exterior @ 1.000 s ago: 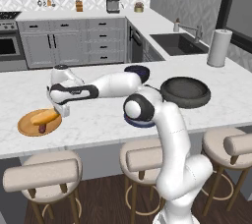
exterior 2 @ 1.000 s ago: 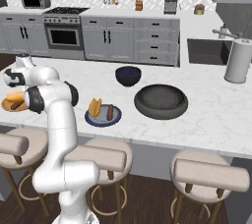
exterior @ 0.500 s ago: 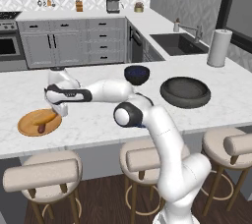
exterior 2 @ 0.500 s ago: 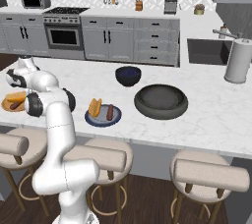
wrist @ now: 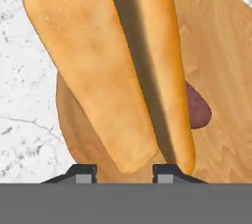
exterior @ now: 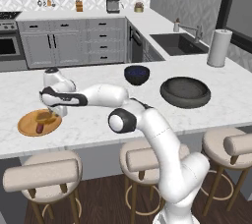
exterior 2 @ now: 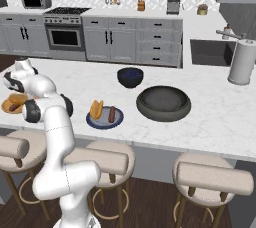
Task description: Place one bun and one sausage from the bowl on each plate.
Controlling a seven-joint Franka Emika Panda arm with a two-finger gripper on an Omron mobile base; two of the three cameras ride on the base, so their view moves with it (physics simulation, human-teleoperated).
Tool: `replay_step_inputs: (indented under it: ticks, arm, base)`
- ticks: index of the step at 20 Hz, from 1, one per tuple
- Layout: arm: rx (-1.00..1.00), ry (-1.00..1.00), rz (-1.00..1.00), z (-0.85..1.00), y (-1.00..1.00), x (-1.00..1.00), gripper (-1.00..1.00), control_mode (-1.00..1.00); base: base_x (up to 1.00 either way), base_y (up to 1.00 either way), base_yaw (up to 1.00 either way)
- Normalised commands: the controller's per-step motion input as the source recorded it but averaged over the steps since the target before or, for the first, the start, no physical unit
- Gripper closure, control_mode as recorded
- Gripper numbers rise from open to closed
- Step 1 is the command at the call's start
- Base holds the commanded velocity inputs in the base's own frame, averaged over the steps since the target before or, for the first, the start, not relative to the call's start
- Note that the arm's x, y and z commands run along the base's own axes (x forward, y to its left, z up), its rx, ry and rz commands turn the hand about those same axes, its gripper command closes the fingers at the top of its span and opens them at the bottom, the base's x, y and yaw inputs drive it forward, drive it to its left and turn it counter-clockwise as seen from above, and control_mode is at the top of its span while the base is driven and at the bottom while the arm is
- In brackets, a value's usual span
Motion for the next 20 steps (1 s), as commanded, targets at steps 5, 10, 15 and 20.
replay_step_inputs:
  ticks: [5,10,15,20]
  arm:
    - [0.04,0.0,0.11,0.23,-0.72,-0.25,-1.0,-1.0]
    - [0.09,0.0,0.1,0.4,-0.94,-0.6,-1.0,-1.0]
    - [0.14,-0.05,0.0,0.37,-1.0,-0.95,-1.0,-1.0]
    - [0.13,-0.24,-0.02,0.04,-1.0,-1.0,-1.0,-1.0]
  base:
    - [0.0,0.0,0.0]
    - [0.0,0.0,0.0]
    - [0.0,0.0,0.0]
    - [0.0,0.0,0.0]
